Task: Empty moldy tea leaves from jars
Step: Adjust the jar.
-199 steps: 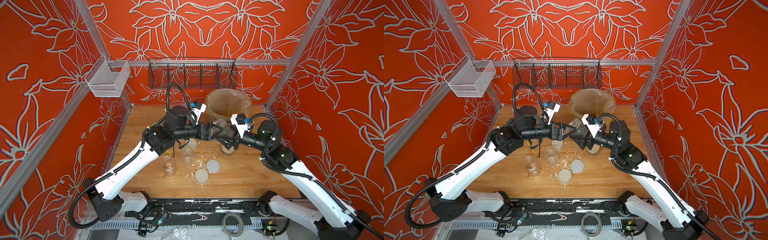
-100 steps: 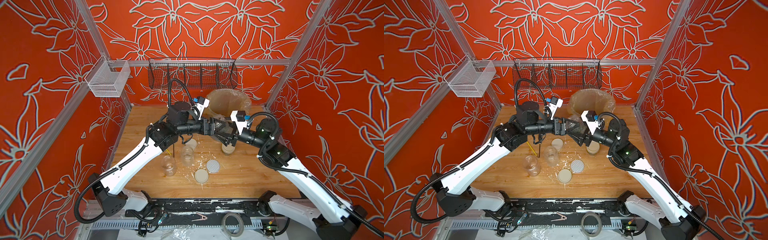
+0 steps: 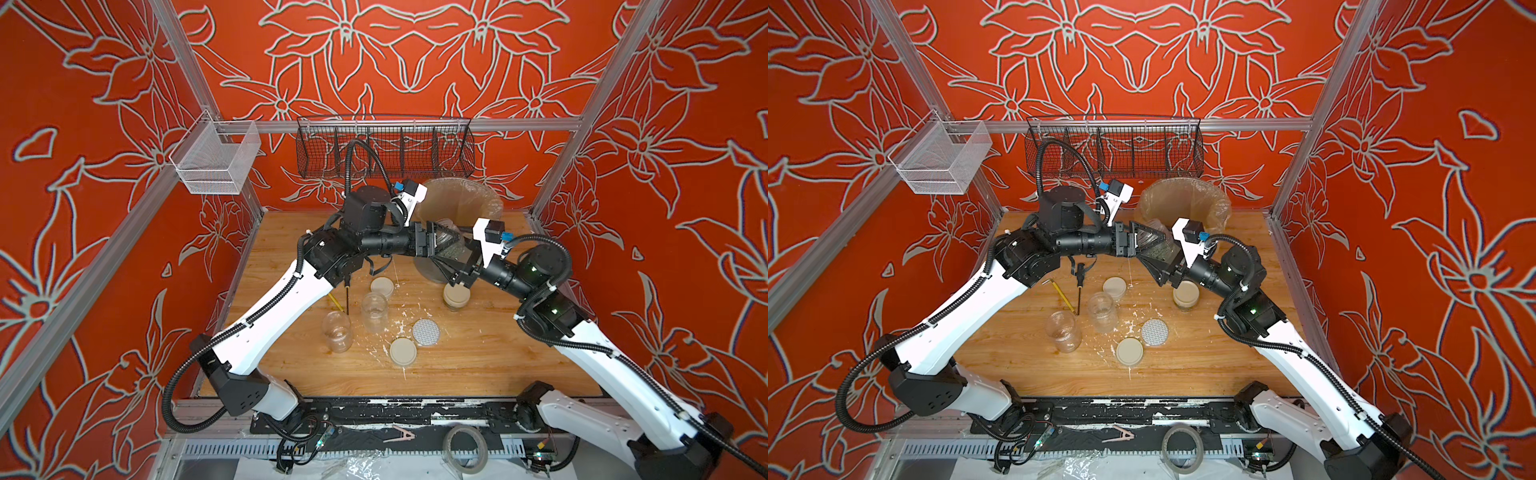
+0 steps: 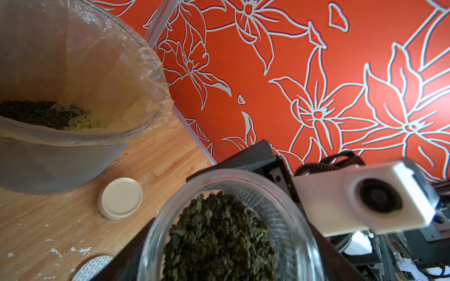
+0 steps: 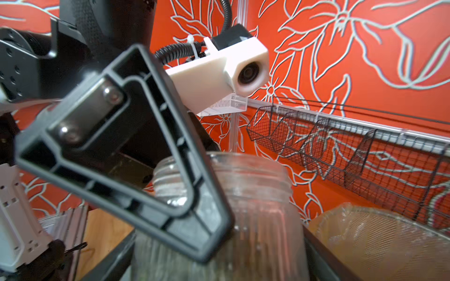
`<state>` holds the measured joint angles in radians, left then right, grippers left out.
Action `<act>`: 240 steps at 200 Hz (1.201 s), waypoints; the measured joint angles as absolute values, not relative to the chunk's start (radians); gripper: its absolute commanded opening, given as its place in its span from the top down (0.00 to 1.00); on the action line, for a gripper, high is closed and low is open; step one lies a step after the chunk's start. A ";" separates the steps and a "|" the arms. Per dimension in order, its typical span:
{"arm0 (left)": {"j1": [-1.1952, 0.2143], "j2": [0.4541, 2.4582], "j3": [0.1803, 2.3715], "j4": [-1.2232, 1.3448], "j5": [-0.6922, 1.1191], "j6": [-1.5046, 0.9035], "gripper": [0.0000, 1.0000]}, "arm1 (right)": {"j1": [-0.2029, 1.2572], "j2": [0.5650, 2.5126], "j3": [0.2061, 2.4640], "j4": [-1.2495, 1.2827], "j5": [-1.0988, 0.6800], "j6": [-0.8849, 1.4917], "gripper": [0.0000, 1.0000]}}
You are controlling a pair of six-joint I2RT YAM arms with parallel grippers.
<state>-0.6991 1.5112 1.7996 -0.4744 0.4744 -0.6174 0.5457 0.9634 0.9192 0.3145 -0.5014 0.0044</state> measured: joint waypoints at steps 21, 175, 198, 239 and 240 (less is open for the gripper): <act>-0.696 1.533 1.842 -0.493 0.445 -0.638 0.65 | 0.546 0.965 0.865 0.392 -0.471 -0.044 0.03; -0.686 1.552 1.921 -0.540 0.412 -0.653 0.68 | 0.550 1.162 0.788 0.953 -0.414 -0.103 0.11; -0.684 1.552 1.921 -0.541 0.411 -0.653 0.69 | 0.550 1.167 0.788 0.987 -0.425 -0.093 0.07; -0.674 1.552 1.921 -0.542 0.408 -0.654 0.69 | 0.550 1.166 0.789 1.024 -0.428 -0.080 0.12; -0.674 1.552 1.921 -0.542 0.408 -0.654 0.69 | 0.550 1.166 0.789 1.024 -0.429 -0.079 0.12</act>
<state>-0.6743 1.5524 1.9205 -0.5423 0.4080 -0.6540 0.5503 1.1656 0.7895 1.0245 -0.4286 -0.0788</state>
